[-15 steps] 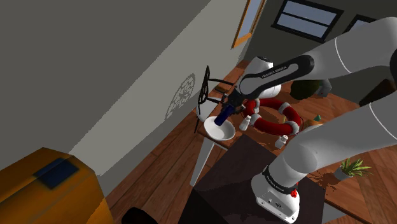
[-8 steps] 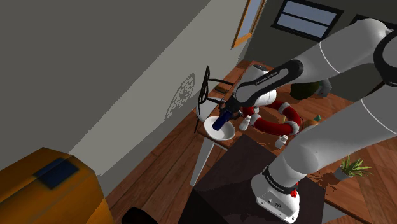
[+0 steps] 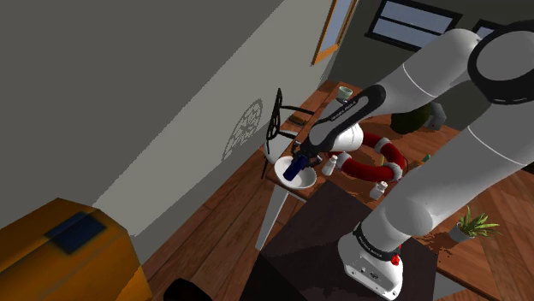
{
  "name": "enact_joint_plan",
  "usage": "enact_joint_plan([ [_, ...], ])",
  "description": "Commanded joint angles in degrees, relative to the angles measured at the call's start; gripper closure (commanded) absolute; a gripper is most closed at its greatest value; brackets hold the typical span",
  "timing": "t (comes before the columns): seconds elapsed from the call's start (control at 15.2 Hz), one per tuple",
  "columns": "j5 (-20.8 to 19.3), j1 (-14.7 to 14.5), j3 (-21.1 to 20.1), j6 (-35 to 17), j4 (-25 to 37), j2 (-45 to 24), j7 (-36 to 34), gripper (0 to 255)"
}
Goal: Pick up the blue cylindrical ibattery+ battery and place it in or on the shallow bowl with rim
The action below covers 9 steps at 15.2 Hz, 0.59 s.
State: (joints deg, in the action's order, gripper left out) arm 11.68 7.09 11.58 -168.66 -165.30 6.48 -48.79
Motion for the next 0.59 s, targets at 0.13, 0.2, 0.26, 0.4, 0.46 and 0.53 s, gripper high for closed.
enact_joint_plan([
  [0.13,1.38,-0.68,0.39,-0.82,-0.1,-1.1,1.1,255],
  [0.2,1.39,-0.68,0.39,-0.82,-0.1,-1.1,1.11,255],
  [0.26,1.39,-0.68,0.39,-0.82,-0.1,-1.1,1.1,255],
  [0.4,1.4,-0.69,0.4,-0.82,-0.1,-1.1,1.11,255],
  [0.46,1.4,-0.69,0.4,-0.82,-0.1,-1.1,1.11,255],
  [0.53,1.25,-0.58,0.41,-0.8,-0.29,-0.89,1.07,0],
])
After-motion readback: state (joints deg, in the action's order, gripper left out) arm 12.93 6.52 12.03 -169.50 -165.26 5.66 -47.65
